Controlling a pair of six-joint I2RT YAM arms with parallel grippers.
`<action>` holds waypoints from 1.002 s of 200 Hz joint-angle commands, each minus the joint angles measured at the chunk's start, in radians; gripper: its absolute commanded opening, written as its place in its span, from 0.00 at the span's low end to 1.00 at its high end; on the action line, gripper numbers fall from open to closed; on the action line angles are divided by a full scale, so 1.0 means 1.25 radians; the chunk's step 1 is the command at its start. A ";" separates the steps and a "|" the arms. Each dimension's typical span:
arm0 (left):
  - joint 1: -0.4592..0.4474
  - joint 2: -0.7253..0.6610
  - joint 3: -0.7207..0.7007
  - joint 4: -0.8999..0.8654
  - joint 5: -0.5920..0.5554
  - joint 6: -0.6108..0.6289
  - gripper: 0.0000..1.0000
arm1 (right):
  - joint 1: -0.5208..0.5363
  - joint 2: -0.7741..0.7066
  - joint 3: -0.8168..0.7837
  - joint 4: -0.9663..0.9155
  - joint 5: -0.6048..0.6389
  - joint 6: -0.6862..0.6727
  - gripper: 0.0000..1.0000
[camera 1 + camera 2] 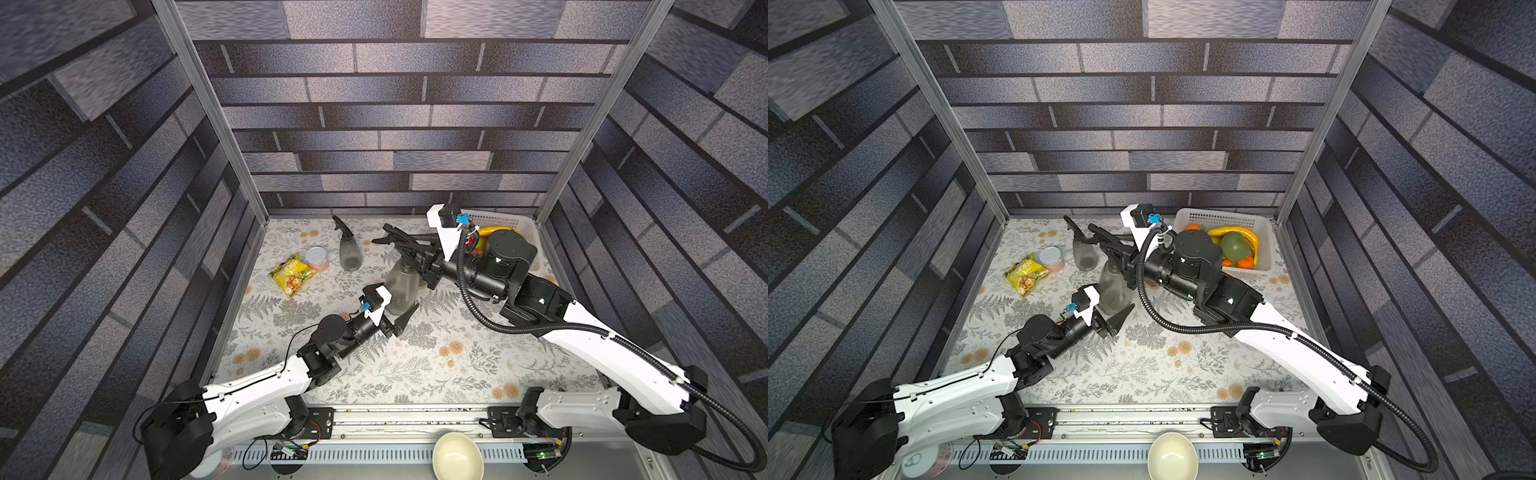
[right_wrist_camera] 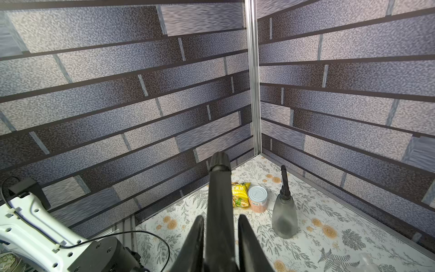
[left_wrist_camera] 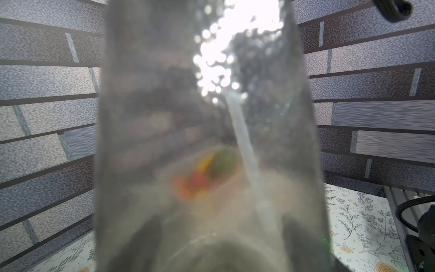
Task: Attach spray nozzles to spray bottles
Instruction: Screw the spray nozzle on the spray bottle.
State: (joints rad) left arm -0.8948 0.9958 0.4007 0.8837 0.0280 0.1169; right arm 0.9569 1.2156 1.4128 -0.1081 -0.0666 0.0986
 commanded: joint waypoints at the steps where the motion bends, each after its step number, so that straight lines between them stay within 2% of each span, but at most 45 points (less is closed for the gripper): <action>1: 0.009 0.005 -0.009 0.013 -0.024 -0.052 0.80 | -0.005 -0.009 0.045 0.068 -0.020 -0.007 0.13; 41: 0.006 0.016 -0.013 0.022 -0.021 -0.054 0.80 | -0.006 -0.025 0.003 0.164 -0.010 0.019 0.13; 59: 0.005 0.010 -0.014 0.022 -0.025 -0.052 0.80 | -0.008 -0.015 0.016 0.138 -0.009 0.019 0.13; 111: 0.003 -0.028 -0.012 0.006 -0.024 -0.046 0.80 | -0.011 -0.038 -0.069 0.144 0.042 0.013 0.13; 200: 0.000 -0.025 -0.004 0.017 -0.024 -0.035 0.80 | -0.012 -0.008 -0.129 0.204 -0.036 0.113 0.12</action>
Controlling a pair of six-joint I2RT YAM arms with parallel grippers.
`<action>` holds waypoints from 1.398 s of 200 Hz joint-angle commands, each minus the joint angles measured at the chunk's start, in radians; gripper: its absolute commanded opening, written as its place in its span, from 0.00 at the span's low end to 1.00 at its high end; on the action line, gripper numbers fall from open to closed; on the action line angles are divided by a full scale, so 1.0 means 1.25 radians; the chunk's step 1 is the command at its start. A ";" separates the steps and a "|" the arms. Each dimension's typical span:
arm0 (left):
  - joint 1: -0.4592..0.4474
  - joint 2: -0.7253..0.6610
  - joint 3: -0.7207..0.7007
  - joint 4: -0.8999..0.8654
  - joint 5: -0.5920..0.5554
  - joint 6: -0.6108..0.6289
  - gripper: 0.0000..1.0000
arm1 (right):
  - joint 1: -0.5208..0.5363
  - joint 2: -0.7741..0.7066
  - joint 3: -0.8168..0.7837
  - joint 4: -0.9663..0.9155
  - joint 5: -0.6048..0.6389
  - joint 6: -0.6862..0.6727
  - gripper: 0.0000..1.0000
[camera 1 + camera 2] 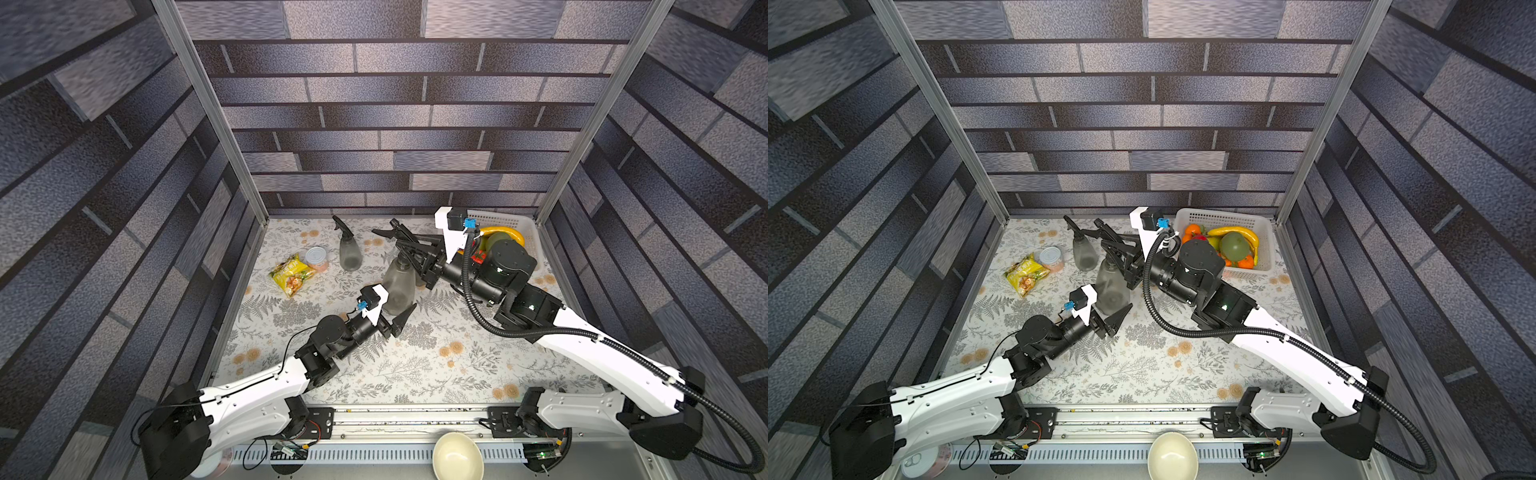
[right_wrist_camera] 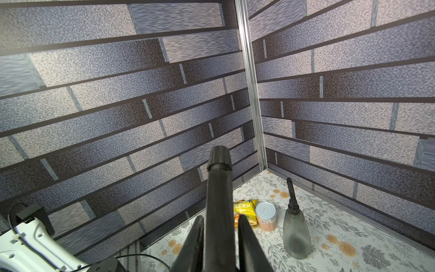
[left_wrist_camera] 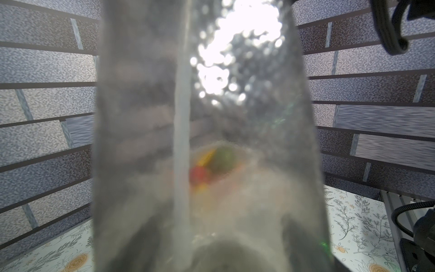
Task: Attach spray nozzles to spray bottles
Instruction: Screw the spray nozzle on the spray bottle.
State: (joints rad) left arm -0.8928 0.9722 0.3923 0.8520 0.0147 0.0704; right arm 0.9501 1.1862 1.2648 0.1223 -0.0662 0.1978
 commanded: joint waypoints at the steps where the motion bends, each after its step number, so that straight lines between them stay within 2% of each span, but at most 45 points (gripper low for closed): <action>1: -0.001 -0.006 0.003 0.043 -0.014 0.003 0.80 | -0.006 0.016 -0.012 0.018 -0.037 0.034 0.12; 47: 0.001 -0.024 0.010 0.024 -0.016 0.013 0.80 | -0.006 0.048 0.027 -0.116 -0.019 -0.015 0.11; 85: 0.009 -0.009 0.012 0.056 -0.047 -0.003 0.80 | -0.003 0.023 -0.053 -0.079 0.063 0.016 0.10; 99: 0.008 0.004 0.023 0.055 -0.060 -0.004 0.79 | 0.014 0.029 -0.061 -0.086 0.136 0.016 0.09; 131: 0.004 0.028 0.058 0.031 -0.094 0.010 0.79 | 0.086 0.083 0.009 -0.197 0.392 0.004 0.08; 165: 0.005 0.053 0.085 0.024 -0.116 0.037 0.79 | 0.137 0.146 0.086 -0.294 0.579 0.074 0.07; 188: 0.004 0.075 0.101 0.035 -0.128 0.046 0.79 | 0.178 0.189 0.109 -0.279 0.710 0.077 0.06; 204: 0.000 0.092 0.112 0.046 -0.142 0.056 0.79 | 0.213 0.213 0.112 -0.228 0.793 0.041 0.06; 221: -0.005 0.106 0.117 0.055 -0.149 0.064 0.79 | 0.219 0.224 0.121 -0.204 0.796 0.042 0.14; 279: -0.018 0.114 0.076 0.073 -0.133 0.094 0.79 | 0.219 0.241 0.228 -0.229 0.741 -0.038 0.22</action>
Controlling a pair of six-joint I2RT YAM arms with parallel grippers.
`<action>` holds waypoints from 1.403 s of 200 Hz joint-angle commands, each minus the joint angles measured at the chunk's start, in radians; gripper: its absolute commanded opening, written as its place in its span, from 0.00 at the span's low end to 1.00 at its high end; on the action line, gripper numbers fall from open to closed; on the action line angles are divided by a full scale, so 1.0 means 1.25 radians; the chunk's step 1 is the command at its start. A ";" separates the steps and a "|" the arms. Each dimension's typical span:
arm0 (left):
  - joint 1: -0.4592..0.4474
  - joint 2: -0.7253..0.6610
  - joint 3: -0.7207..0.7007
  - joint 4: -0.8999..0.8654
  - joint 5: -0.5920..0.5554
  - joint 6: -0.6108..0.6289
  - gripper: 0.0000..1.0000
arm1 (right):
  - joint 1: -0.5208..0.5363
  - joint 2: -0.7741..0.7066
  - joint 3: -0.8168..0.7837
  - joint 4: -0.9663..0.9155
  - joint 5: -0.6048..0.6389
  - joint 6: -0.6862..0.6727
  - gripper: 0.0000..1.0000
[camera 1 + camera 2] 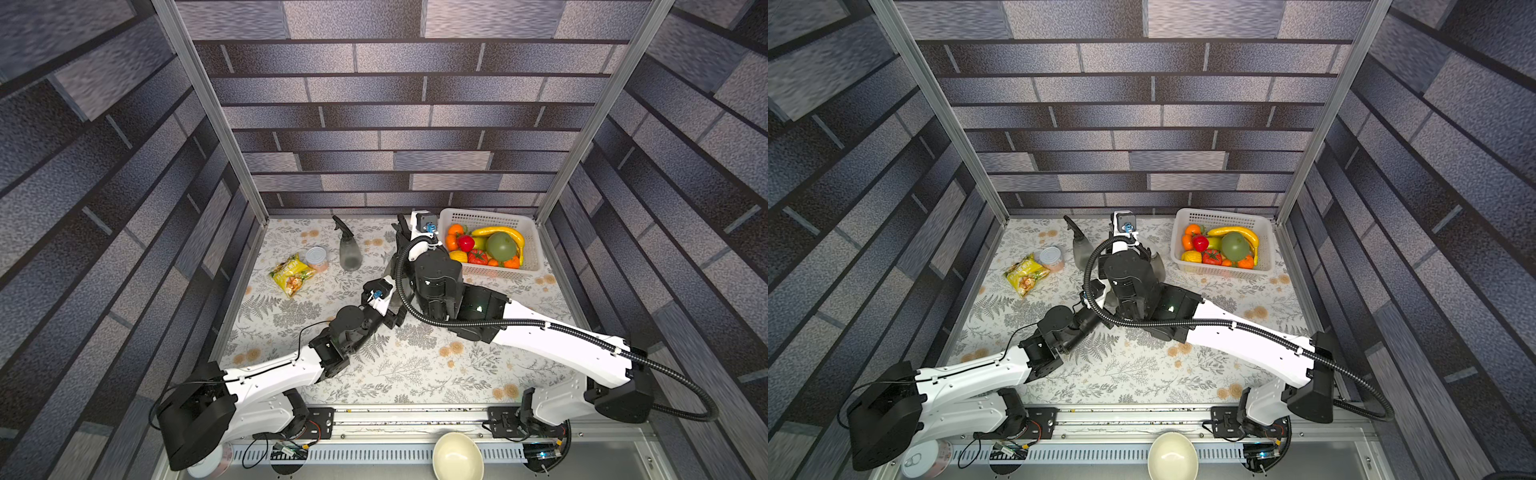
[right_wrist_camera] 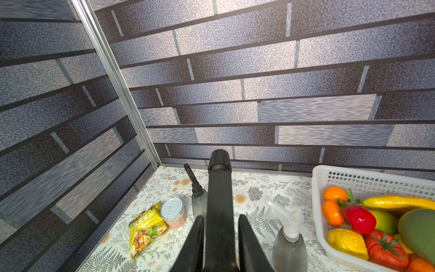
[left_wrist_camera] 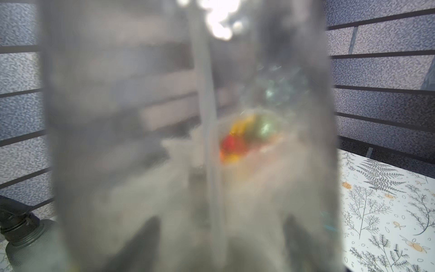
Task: Attach spray nozzles to spray bottles
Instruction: Screw the spray nozzle on the spray bottle.
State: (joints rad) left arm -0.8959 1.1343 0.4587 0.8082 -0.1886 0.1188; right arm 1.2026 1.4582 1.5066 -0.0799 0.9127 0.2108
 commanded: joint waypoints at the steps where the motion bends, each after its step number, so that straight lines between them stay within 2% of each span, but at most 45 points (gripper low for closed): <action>1: -0.016 -0.016 0.023 0.108 0.030 0.056 0.79 | 0.018 0.023 0.036 -0.068 -0.043 -0.049 0.22; 66: -0.014 -0.029 -0.003 0.076 0.029 0.056 0.79 | 0.029 0.006 0.065 -0.062 -0.044 -0.123 0.32; 95: -0.007 -0.032 -0.004 0.074 0.025 0.054 0.79 | 0.044 -0.009 0.054 -0.036 -0.030 -0.150 0.32; 159: 0.009 -0.050 -0.006 0.078 0.028 0.038 0.79 | 0.052 -0.071 -0.018 0.018 -0.072 -0.124 0.35; 202: 0.010 -0.049 -0.002 0.075 0.034 0.039 0.79 | 0.051 -0.090 -0.023 0.006 -0.126 -0.119 0.43; 280: 0.027 -0.048 -0.007 0.086 0.036 0.036 0.79 | 0.057 -0.147 -0.047 -0.043 -0.195 -0.079 0.49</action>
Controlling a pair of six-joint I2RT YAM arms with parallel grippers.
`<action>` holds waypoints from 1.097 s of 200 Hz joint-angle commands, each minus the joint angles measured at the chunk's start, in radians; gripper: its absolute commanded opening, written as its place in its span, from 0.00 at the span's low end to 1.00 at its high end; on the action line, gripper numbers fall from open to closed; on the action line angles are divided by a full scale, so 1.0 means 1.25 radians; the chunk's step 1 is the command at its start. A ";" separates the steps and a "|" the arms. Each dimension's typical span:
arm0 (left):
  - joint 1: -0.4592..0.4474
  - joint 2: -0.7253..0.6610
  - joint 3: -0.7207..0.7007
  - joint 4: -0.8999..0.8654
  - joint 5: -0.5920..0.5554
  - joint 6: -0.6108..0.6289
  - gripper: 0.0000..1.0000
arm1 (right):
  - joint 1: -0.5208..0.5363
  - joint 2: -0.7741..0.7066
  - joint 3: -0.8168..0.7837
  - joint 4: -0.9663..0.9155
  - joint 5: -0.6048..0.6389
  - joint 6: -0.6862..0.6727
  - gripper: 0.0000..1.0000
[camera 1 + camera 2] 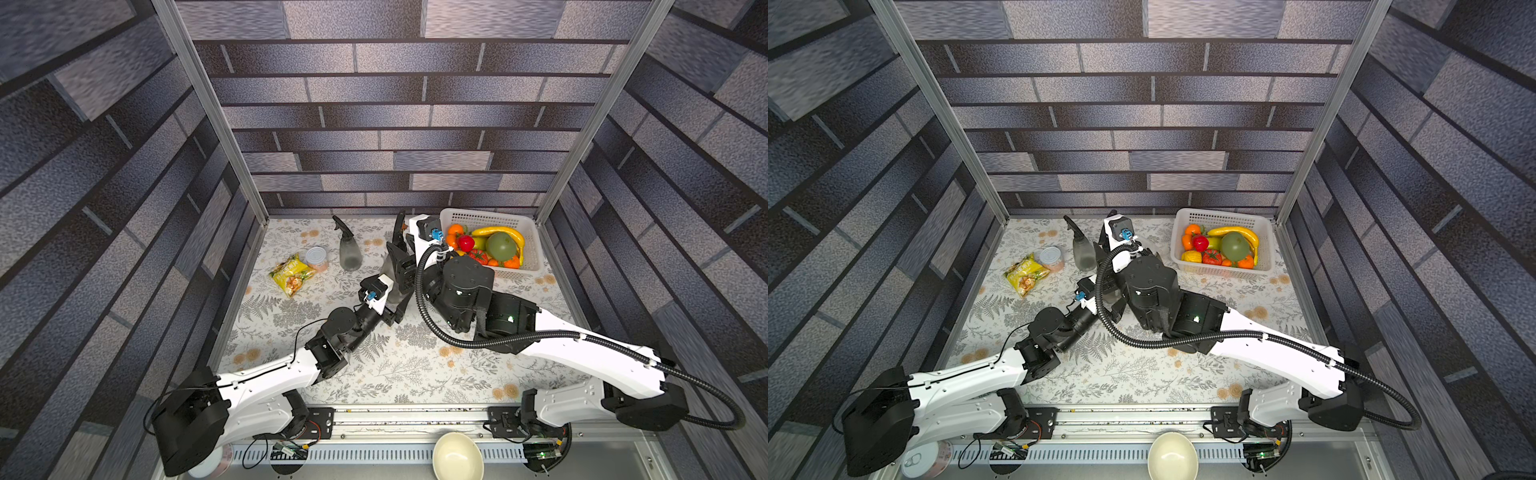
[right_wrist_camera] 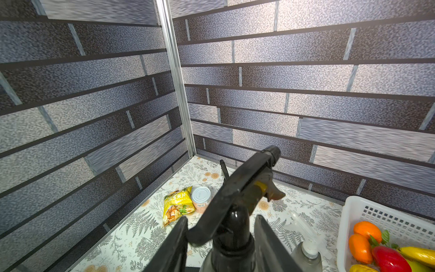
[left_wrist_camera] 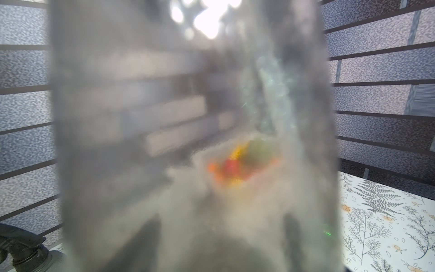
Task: Attach spray nozzles to spray bottles
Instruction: Screw the spray nozzle on the spray bottle.
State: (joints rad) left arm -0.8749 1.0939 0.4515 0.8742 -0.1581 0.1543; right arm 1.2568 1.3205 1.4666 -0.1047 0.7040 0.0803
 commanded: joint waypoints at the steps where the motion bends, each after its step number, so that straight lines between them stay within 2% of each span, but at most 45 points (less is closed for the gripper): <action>1: 0.011 -0.017 -0.002 0.033 0.012 0.008 0.79 | 0.014 -0.037 -0.016 -0.025 -0.029 0.025 0.49; 61: 0.026 -0.028 -0.008 0.028 0.020 0.005 0.79 | 0.022 -0.095 -0.033 -0.071 -0.069 0.034 0.55; 76: 0.026 -0.037 -0.010 0.022 0.026 0.005 0.79 | 0.014 -0.111 -0.030 -0.093 -0.099 0.020 0.53; 87: 0.026 -0.044 -0.015 0.018 0.034 0.003 0.79 | -0.021 -0.119 -0.012 -0.142 -0.185 0.031 0.51; 99: 0.026 -0.054 -0.020 0.013 0.048 -0.002 0.79 | -0.101 -0.123 0.008 -0.201 -0.309 0.075 0.47; 111: 0.026 -0.064 -0.025 0.012 0.065 -0.007 0.79 | -0.193 -0.123 0.020 -0.236 -0.517 0.097 0.47; 124: 0.027 -0.074 -0.029 0.005 0.078 -0.017 0.79 | -0.238 -0.134 0.008 -0.222 -0.694 0.069 0.51; 140: 0.029 -0.084 -0.031 -0.006 0.094 -0.025 0.79 | -0.270 -0.147 0.001 -0.203 -0.801 0.067 0.52; 168: 0.029 -0.095 -0.035 -0.006 0.121 -0.042 0.79 | -0.333 -0.153 -0.046 -0.109 -0.886 0.132 0.47; 186: 0.029 -0.103 -0.031 -0.022 0.128 -0.043 0.79 | -0.345 -0.141 -0.057 -0.080 -0.917 0.153 0.45; 219: 0.028 -0.119 -0.028 -0.032 0.136 -0.044 0.79 | -0.348 -0.115 -0.051 -0.065 -0.912 0.159 0.43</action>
State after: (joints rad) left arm -0.8471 0.9741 0.4183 0.8333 -0.0185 0.1223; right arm 0.8284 1.1553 1.4097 -0.2447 -0.3733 0.2474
